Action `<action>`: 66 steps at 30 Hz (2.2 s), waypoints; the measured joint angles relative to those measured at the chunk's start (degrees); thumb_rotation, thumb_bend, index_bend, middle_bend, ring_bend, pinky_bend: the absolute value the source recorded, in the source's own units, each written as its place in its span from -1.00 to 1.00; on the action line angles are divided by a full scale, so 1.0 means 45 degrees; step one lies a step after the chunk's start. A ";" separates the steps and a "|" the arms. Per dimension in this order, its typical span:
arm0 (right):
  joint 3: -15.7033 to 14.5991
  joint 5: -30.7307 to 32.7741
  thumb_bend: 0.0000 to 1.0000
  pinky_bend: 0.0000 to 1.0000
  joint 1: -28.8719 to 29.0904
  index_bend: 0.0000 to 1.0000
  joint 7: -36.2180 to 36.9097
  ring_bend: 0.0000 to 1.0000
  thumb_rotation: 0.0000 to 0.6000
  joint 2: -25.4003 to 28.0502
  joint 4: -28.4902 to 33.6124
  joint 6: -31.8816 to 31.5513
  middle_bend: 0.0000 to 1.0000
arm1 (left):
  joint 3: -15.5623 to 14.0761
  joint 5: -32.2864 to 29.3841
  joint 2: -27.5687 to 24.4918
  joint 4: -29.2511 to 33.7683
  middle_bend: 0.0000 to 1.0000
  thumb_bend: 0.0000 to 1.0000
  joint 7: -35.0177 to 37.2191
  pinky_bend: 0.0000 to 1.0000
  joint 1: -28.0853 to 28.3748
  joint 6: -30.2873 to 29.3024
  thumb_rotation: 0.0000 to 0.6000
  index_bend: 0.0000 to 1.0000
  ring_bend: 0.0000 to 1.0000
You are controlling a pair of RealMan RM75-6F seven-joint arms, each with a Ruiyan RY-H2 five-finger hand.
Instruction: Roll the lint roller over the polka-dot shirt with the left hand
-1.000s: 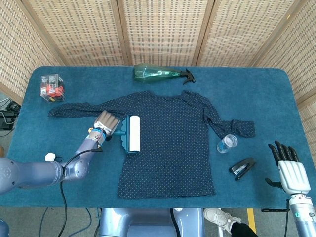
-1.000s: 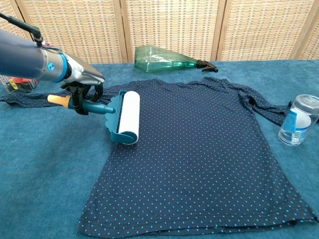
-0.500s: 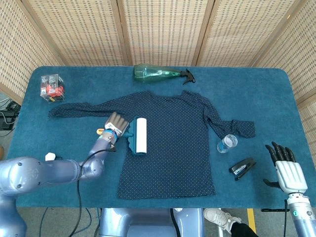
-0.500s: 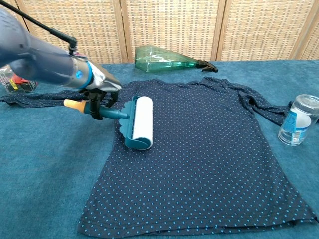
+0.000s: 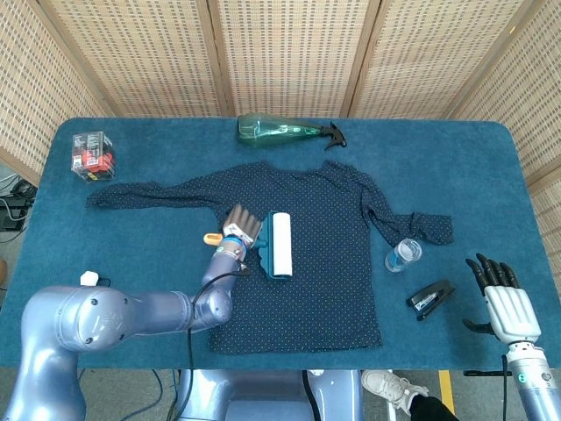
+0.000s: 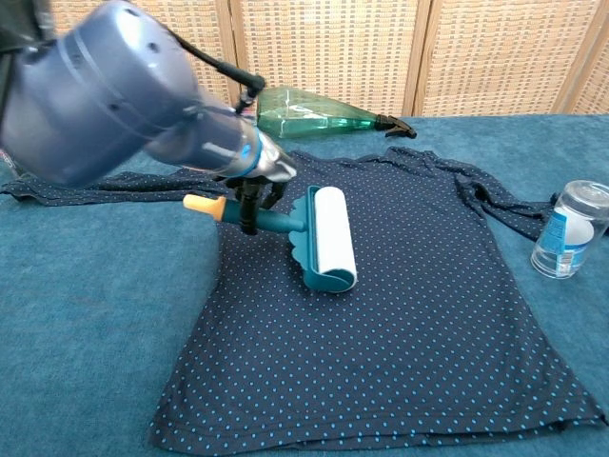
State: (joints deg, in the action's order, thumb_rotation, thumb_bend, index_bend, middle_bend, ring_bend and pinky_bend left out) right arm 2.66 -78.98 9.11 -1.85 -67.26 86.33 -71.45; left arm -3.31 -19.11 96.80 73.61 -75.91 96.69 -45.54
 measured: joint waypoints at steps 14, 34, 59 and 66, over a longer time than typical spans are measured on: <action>-0.0109 -0.0160 -0.89 -1.00 0.0000 -1.00 -0.0052 -1.00 1.00 -0.0006 0.0036 -0.0078 -1.00 | 0.0811 -0.0656 0.0556 -0.0523 0.84 -0.20 -0.1354 0.36 -0.0446 -0.0326 1.00 0.75 0.59; -0.0323 -0.0637 -0.89 -1.00 -0.0036 -1.00 -0.0599 -1.00 1.00 -0.0059 0.0431 -0.0399 -1.00 | -0.0516 0.1220 -0.1977 0.1066 0.84 -0.19 -0.0065 0.36 -0.3277 -0.0350 1.00 0.75 0.59; -0.0189 -0.0453 -0.89 -1.00 -0.0051 -1.00 0.0056 -1.00 1.00 0.0230 0.0396 -0.0409 -1.00 | 0.1184 -0.0540 0.0045 -0.0191 0.84 -0.16 -0.1931 0.36 -0.1755 -0.1031 1.00 0.74 0.59; -0.0179 -0.0335 -0.89 -1.00 0.0028 -1.00 0.0309 -1.00 1.00 0.0198 0.0157 -0.0142 -1.00 | 0.2303 -0.1330 0.1035 -0.1348 0.84 -0.16 -0.3094 0.36 -0.1051 -0.1122 1.00 0.74 0.59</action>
State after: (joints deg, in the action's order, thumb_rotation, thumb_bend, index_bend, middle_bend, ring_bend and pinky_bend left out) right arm 1.85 -80.49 9.23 -0.46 -66.37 87.04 -72.09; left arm 7.05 -25.10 101.46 67.55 -89.83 91.96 -50.59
